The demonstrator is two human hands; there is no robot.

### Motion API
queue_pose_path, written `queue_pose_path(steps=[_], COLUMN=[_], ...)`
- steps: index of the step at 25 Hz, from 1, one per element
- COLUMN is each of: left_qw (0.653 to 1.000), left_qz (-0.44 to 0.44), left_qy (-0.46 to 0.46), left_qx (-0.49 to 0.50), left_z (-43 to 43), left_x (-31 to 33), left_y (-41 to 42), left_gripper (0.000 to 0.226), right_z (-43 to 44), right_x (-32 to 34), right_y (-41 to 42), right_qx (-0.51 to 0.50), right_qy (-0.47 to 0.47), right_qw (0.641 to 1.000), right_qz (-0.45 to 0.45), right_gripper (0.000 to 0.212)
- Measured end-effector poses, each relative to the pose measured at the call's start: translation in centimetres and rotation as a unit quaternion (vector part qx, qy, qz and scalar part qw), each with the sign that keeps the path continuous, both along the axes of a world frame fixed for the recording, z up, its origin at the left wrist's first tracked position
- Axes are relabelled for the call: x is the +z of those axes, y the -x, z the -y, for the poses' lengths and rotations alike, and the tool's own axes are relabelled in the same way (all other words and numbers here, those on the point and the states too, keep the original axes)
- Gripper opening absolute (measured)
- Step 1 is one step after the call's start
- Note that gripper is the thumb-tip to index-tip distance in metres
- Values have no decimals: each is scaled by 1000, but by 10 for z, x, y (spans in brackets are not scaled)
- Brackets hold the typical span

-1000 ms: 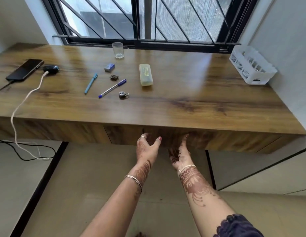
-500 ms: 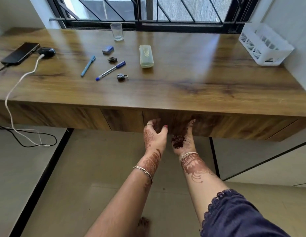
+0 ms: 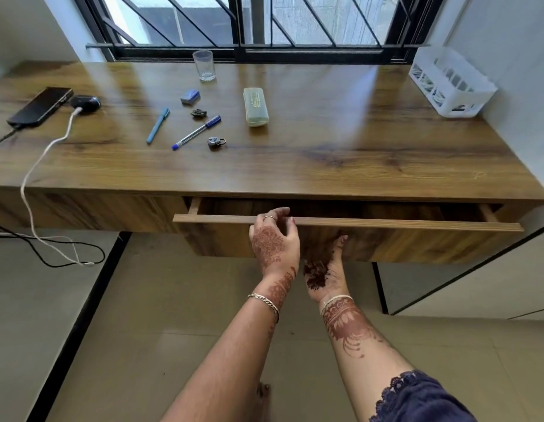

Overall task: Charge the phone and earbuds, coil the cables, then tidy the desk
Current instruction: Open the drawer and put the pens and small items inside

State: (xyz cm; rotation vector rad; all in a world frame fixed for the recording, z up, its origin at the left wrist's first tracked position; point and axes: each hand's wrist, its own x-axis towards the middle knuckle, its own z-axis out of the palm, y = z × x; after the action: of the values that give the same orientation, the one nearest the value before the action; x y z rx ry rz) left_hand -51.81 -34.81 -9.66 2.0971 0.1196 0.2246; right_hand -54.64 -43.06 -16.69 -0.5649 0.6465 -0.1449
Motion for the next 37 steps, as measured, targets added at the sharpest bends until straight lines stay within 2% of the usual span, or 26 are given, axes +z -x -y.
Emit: queue_pose_path(steps=[3,5,7,8,9,11,13,16,17,18,22,26,30,35,37], left_qw=[993,978,955,944,935,928,925,924,924,925,931,926,929,922,923], left_qz=[45,57,25,12,4,-19,-42,-63,-72,-83,-147,-222,-248,-261,-261], left_qy=[-102,-184,-262,-290,-308,-317,-319,-322,-321,-319,-282,-237,-150,-111,-98], left_qx=[-38,-84,-135,-156,-175,-197,-202,-196,-193,-190,-180,-191,-232,-263,-264], left_z=[-8,-12,-16,-18,-21,-23,-23,-26,-28,-30,-35,-46,-45,-41,-40], left_x=[-1,1,2,2,4,11,18,24,26,27,28,22,19,13,10], left_y=[12,14,11,9,8,5,8,15,18,21,25,22,24,31,32], left_gripper=[15,23,32,35,37,45,53,61,62,62,57,59,64,63,61], right_z=[-4,-11,-18,-21,-21,-14,-5,5,7,8,13,15,19,19,21], right_x=[4,18,34,44,51,54,62,78,84,88,92,99,100,98,96], right_y=[20,31,41,43,46,46,47,43,42,42,43,37,35,34,33], right_qx=[3,-6,-77,-123,-155,-169,-83,87,117,141,272,350,406,501,555], right_qy=[11,38,101,173,280,536,709,813,828,832,788,771,754,688,624], right_qw=[1000,997,974,948,912,796,678,546,515,498,502,470,454,474,500], right_qz=[-23,-66,-185,-239,-258,-227,-174,-180,-191,-198,-231,-248,-245,-227,-232], right_gripper=[74,83,99,100,94,76,64,69,73,76,82,91,94,99,102])
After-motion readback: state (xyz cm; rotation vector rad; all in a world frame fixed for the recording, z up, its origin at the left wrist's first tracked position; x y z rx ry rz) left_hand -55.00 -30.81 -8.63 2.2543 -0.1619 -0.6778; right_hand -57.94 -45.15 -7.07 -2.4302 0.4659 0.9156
